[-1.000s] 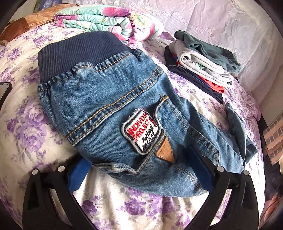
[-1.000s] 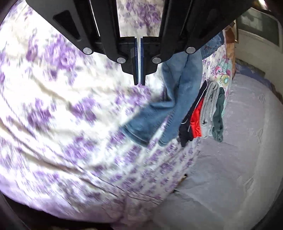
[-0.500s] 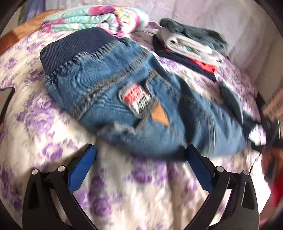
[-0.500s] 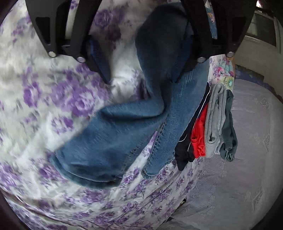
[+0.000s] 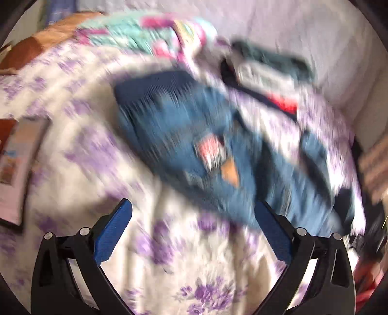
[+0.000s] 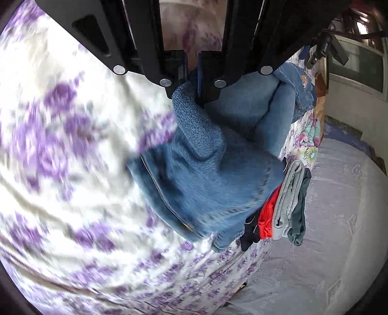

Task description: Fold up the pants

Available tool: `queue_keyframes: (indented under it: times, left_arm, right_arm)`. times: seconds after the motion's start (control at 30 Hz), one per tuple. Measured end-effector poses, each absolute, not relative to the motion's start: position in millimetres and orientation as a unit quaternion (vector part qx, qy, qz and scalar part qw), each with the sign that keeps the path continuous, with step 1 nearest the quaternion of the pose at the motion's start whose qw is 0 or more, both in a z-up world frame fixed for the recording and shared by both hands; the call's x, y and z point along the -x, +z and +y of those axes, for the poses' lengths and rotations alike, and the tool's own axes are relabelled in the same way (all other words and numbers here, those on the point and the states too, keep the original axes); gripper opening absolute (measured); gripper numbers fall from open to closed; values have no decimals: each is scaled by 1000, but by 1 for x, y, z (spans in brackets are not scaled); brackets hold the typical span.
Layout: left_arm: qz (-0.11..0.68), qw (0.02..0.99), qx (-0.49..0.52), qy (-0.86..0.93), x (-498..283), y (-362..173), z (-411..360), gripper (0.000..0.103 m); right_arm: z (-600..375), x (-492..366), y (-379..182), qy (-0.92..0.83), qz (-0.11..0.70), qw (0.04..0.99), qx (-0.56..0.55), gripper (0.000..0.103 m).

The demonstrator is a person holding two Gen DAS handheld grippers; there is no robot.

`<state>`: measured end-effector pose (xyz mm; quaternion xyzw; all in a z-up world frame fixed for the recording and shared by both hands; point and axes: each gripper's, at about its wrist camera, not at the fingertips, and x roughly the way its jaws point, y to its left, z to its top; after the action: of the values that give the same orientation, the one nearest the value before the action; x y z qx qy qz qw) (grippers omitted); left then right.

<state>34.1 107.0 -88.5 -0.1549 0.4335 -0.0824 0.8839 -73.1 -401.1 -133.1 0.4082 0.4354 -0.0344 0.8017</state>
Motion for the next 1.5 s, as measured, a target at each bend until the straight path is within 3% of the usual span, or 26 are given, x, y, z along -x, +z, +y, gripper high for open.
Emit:
queue_keyframes:
  times: [0.33,0.5,0.6,0.8,0.93,1.07,1.2,1.3,1.5]
  left_arm:
    - [502,822,255,-85,-153,-47,102,98]
    - [535,834,125,-51,-212,-35,69,98]
    - [591,804,47,-41,-247,-54,61,98]
    - [611,787,-71,-51,-205,-79,80,99]
    - [609,790,32,-66,-139,-79,145,99]
    - [647,744,163,-37,-55,-116,205,99]
    - [598,769,225,11,6,-112,229,98]
    - [549,786,284,-4,11,-99,230,98]
    - [529,772,349,-50,-15,-105,204,98]
  right_arm:
    - [-392,78,-147,-38,382,835,-393,8]
    - [-386,80,-148,-38,365,856,-365,8]
    - [-388,83,-149,-34,361,856,-369,8]
    - [-390,91,-151,-30,356,856,-372,8]
    - [-389,91,-152,-29,354,857,-373,8]
    - [-390,92,-153,-27,352,858,-373,8]
    - [-389,92,-152,-28,353,858,-372,8]
    - [-390,92,-152,-26,352,858,-374,8]
    - [-390,90,-151,-25,352,858,-374,8]
